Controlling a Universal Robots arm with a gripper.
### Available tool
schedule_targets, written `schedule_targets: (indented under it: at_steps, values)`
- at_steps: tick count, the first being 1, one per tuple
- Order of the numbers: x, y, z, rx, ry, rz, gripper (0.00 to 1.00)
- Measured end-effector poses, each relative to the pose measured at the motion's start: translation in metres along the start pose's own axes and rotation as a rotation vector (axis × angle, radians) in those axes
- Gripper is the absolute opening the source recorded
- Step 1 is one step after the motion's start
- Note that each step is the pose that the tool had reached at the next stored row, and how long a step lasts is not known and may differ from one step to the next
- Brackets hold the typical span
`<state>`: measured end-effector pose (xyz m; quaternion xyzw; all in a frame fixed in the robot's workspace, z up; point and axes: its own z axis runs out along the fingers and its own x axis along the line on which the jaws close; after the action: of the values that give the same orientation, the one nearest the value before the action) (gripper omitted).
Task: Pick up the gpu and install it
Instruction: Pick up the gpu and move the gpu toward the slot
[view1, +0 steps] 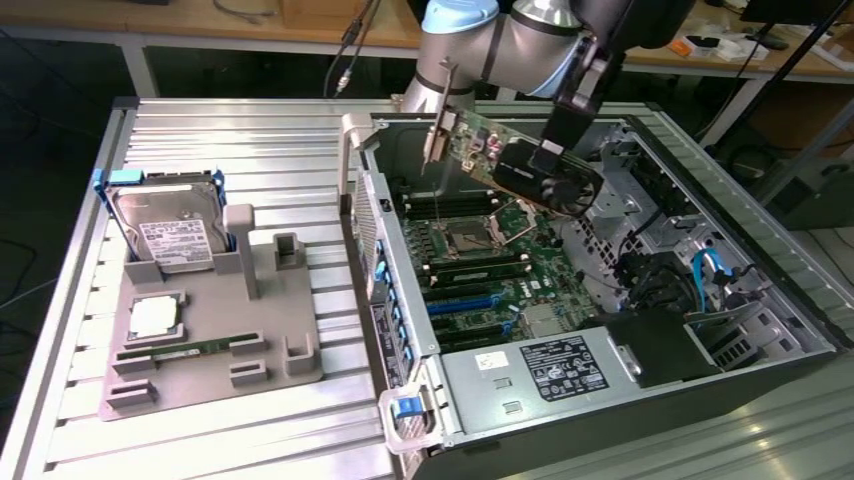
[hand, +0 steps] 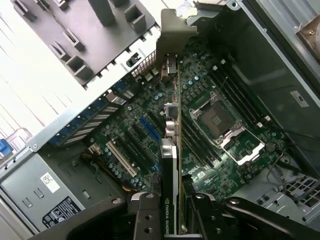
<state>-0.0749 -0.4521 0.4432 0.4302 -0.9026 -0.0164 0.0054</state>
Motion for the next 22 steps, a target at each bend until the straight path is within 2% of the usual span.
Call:
schedule_targets:
  at_steps: [9,22]
  values:
    - [-0.0007,-0.0009,0.0012,0.0154,-0.0082,-0.144,0.27]
    - [-0.0011,-0.0015,0.0029,0.0284,-0.0139,-0.335,0.27]
